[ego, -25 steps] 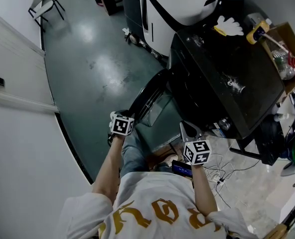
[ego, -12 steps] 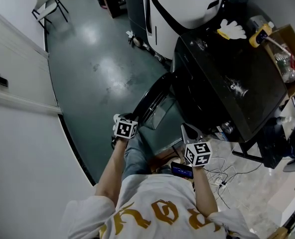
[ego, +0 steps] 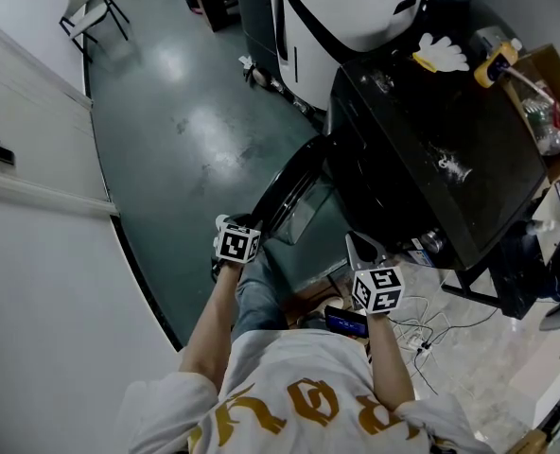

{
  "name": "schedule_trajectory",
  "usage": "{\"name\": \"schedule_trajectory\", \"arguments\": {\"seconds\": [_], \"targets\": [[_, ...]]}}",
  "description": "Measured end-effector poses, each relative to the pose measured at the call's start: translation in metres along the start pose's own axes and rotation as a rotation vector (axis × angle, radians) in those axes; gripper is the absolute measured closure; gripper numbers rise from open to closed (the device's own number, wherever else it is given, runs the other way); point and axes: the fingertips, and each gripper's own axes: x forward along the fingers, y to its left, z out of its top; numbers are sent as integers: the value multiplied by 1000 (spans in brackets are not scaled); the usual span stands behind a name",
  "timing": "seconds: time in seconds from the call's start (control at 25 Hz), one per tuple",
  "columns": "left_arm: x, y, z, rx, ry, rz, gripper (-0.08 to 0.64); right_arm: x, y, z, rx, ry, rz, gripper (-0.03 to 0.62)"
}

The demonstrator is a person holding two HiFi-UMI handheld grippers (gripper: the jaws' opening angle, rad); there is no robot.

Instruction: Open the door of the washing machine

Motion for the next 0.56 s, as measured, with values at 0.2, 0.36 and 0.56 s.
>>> {"name": "schedule_trajectory", "arguments": {"seconds": [0.2,0.36,0.56], "targets": [[0,-1,-1,-3,0,1,428,-2,-6,-4,7,4,-8,571],[0,-2,0,-2,7,0,428,-2,-8,-4,11,7,-13,571],[-1,-1,-1,-6,9,0,428,2,-8,-1,11,4,-7,571]]}}
